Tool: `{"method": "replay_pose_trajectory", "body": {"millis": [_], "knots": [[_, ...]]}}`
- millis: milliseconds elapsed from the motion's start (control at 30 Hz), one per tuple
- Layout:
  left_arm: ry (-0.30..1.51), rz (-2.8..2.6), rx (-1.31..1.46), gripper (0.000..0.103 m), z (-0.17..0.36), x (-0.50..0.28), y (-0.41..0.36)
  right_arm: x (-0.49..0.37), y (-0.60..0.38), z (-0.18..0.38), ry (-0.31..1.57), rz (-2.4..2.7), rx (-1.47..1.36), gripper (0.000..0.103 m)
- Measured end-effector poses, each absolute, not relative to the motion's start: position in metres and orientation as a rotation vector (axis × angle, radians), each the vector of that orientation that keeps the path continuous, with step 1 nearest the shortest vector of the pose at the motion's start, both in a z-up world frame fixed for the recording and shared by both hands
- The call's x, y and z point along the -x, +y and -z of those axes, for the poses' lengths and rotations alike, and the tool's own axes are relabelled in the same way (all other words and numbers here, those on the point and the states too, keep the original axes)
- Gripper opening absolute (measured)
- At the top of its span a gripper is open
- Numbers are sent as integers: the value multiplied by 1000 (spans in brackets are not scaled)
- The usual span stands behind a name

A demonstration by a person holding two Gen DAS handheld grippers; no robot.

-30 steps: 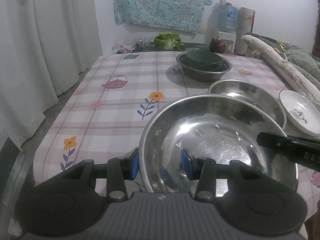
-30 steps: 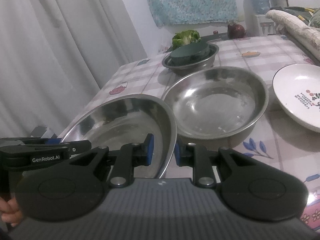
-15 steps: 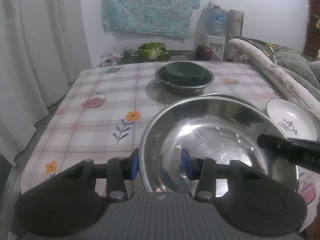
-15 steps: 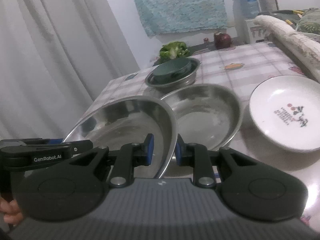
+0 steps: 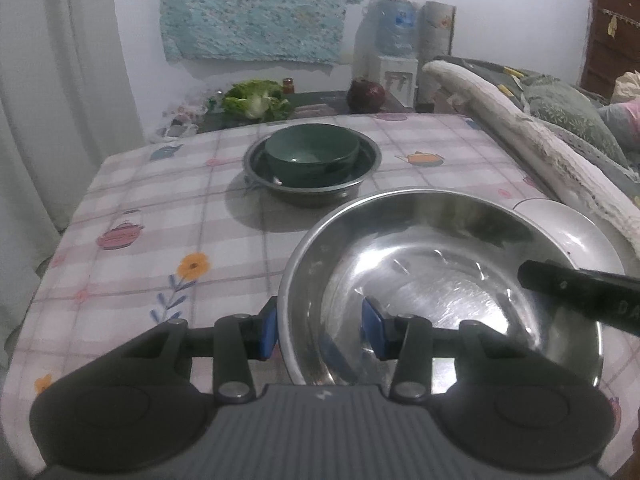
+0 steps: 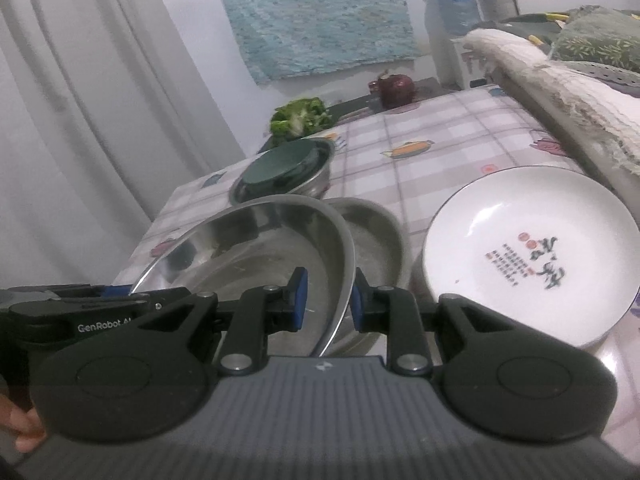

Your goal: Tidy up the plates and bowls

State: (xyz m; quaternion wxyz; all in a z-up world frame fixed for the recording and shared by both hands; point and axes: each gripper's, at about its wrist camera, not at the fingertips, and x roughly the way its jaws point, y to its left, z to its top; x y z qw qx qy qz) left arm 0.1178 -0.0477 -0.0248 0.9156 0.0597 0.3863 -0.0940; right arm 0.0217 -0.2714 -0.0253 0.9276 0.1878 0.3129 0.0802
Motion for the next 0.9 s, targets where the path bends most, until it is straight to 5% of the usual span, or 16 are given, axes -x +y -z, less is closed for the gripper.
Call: {"method": "replay_pose_trajectory", "body": {"millis": [700,900], "knots": [[850,218,-162,47,53,-164,-64,-77,-281,47,736,-124,-334,24],[848,210,-157,50,53,-162,-61,-82,-284,49,738,-105,-329,34]]}}
